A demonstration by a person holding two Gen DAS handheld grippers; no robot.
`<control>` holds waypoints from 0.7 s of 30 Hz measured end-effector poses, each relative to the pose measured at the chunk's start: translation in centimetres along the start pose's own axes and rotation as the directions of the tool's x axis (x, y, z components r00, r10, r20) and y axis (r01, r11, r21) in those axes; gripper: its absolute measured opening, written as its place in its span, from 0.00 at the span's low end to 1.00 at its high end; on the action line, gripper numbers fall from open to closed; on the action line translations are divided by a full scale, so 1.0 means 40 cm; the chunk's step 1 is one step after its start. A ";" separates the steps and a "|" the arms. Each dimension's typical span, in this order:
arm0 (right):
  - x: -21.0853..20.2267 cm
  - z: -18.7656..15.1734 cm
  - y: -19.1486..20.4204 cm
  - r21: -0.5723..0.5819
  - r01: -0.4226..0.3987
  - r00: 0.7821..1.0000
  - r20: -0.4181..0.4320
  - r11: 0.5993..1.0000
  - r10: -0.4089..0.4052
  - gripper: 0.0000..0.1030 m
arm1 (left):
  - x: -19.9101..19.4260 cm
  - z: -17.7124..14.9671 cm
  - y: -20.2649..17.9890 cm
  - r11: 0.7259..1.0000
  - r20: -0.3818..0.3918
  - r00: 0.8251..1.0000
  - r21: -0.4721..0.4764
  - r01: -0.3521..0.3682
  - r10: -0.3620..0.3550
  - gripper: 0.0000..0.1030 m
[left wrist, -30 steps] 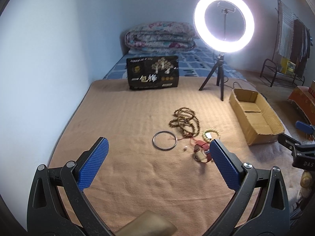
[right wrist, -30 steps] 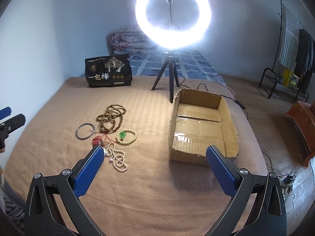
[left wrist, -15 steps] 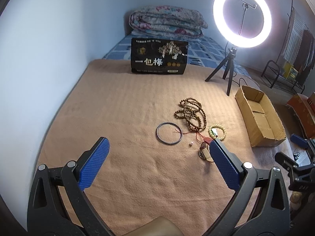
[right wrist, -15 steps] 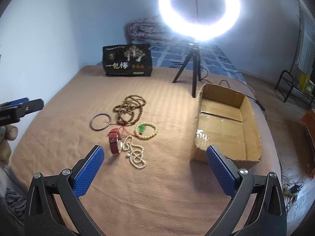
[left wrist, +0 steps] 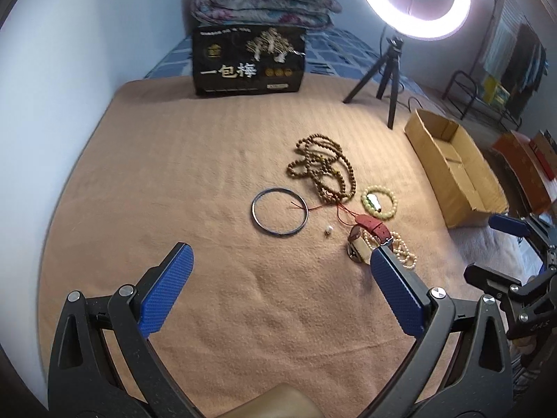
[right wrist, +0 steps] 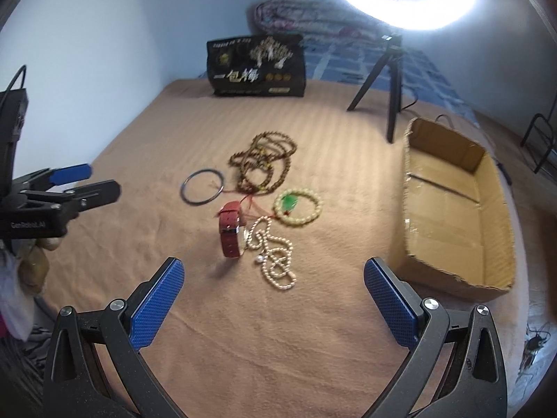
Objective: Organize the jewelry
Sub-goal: 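Move the left tool to the blue bangle while the right tool approaches the red-strap watch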
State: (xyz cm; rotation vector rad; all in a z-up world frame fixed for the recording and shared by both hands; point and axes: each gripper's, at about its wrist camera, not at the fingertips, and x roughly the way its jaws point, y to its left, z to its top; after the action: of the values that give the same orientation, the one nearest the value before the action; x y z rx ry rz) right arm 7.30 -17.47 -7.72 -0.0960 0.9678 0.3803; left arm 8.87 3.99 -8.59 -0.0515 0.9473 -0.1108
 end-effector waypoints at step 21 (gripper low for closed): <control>0.136 0.024 0.036 -0.070 -0.053 0.993 -0.108 0.996 0.045 0.94 | 0.251 0.046 0.020 0.999 -0.154 0.988 -0.039 0.021 -0.027 1.00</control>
State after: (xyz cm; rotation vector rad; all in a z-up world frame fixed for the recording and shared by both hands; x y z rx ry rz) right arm 10.30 -14.43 -11.48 -0.1602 1.0627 0.4597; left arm 16.25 3.60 -15.69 -0.0895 1.1044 -0.1205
